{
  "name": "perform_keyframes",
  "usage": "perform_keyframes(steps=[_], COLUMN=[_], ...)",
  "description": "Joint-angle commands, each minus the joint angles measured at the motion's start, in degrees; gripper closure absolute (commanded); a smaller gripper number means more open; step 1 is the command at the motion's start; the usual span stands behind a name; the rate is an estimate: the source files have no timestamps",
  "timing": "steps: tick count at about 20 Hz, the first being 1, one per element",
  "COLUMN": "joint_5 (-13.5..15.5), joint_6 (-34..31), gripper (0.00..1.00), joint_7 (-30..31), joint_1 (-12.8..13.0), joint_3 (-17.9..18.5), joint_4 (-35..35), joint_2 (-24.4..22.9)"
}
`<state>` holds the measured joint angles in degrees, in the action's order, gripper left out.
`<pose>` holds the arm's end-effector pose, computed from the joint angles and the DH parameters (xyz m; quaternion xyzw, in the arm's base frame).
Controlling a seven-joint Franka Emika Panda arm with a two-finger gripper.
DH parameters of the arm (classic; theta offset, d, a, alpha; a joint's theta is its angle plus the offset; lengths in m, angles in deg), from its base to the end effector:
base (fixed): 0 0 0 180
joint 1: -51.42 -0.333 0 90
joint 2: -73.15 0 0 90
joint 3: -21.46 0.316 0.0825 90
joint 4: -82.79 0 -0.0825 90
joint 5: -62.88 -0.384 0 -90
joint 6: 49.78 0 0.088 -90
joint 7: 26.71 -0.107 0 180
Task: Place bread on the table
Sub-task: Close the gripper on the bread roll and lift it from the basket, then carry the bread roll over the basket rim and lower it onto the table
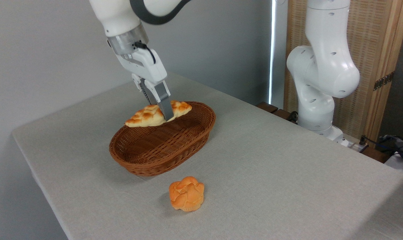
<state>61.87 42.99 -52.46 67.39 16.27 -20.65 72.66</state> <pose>0.5044 -0.1935 0.5232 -0.9132 0.3975 0.0890 0.0056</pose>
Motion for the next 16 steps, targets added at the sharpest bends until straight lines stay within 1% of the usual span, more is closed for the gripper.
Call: perform_keyframes(steps=[1,3,4,6,8,9,10,11,13,14,16], joint_5=[-0.74,-2.49,-2.76,-2.85,-2.85,-2.85,-2.85,-2.94,-4.34,-4.52,-4.61], joint_6=[-3.64,-5.92,-7.06,-9.43,-11.37,-11.64,-12.51,-13.48,-13.84,-14.01,-14.01], gripper=[0.45,0.4,0.38,0.37,0.27,0.19,0.06,0.01,0.0,0.0,0.0], joint_7=[-1.32,-1.58,-2.37,-4.13,-4.4,-4.4,-4.49,-4.66,-6.59,-6.68,-6.77], joint_1=[0.03,0.03,0.03,0.03,0.03,0.03,0.03,0.03,-0.23,-0.41,-0.41], joint_3=[5.43,8.69,9.92,12.12,15.37,16.51,17.22,17.49,18.19,19.06,19.43], joint_4=[2.02,2.02,2.02,1.93,1.93,1.84,1.58,1.32,0.44,0.44,0.44], joint_2=[-0.82,-1.09,-1.09,-1.09,-0.91,-0.91,-0.91,-0.74,-0.21,-0.03,0.05])
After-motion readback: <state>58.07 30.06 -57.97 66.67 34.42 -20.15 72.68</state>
